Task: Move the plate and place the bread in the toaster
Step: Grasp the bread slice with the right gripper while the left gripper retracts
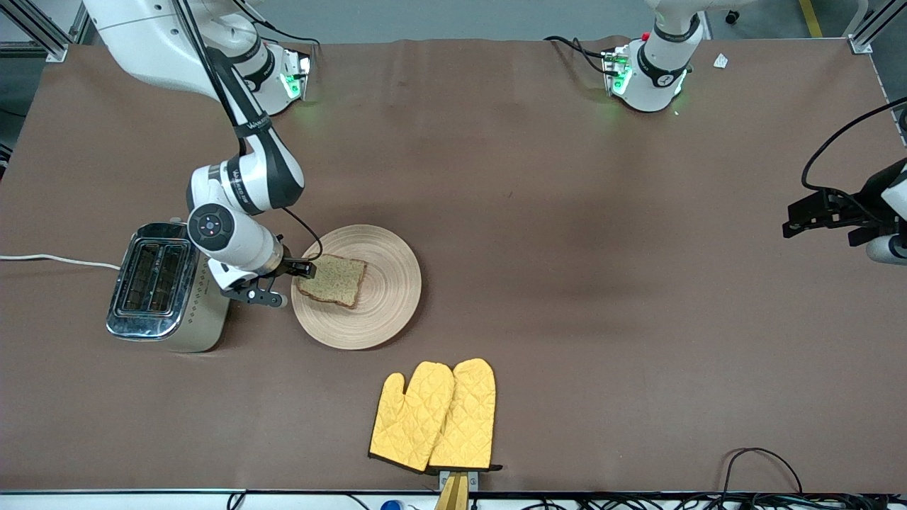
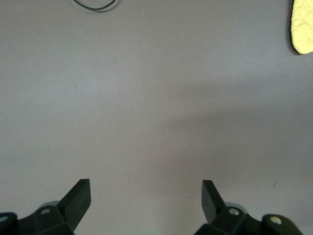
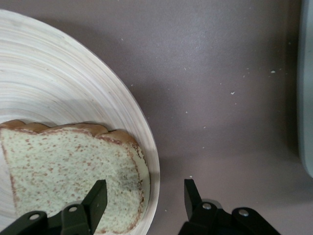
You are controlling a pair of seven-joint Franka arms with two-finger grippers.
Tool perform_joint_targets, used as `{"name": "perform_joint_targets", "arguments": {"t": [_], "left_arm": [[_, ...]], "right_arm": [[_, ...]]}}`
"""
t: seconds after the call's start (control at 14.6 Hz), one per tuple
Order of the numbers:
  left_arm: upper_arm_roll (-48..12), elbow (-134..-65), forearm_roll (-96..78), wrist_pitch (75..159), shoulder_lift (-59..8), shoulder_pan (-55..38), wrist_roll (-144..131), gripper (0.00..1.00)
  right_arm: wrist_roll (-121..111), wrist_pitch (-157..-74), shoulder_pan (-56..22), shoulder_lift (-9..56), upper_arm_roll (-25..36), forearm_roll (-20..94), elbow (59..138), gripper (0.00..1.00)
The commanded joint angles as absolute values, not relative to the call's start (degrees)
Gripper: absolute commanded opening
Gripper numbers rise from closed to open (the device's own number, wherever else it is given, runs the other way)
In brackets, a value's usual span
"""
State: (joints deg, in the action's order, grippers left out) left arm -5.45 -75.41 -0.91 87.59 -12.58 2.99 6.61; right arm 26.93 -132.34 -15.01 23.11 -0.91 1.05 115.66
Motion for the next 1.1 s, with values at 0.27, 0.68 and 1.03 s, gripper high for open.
{"name": "perform_joint_targets", "arguments": {"t": [0.27, 0.68, 1.03], "left_arm": [[-5.2, -78.0, 5.3, 87.3, -7.0, -3.1, 2.1, 1.00], [-5.2, -83.8, 4.9, 87.6, -2.6, -3.3, 1.8, 1.00], [-5.2, -83.4, 3.9, 88.4, -3.0, -2.6, 1.9, 1.00]], "right_arm": [[29.4, -133.4, -15.8, 23.4, -1.2, 0.6, 116.6, 0.58], [29.6, -133.5, -15.8, 24.0, -1.2, 0.8, 116.6, 0.49], [29.7, -133.3, -15.8, 24.2, -1.2, 0.9, 116.5, 0.37]]}}
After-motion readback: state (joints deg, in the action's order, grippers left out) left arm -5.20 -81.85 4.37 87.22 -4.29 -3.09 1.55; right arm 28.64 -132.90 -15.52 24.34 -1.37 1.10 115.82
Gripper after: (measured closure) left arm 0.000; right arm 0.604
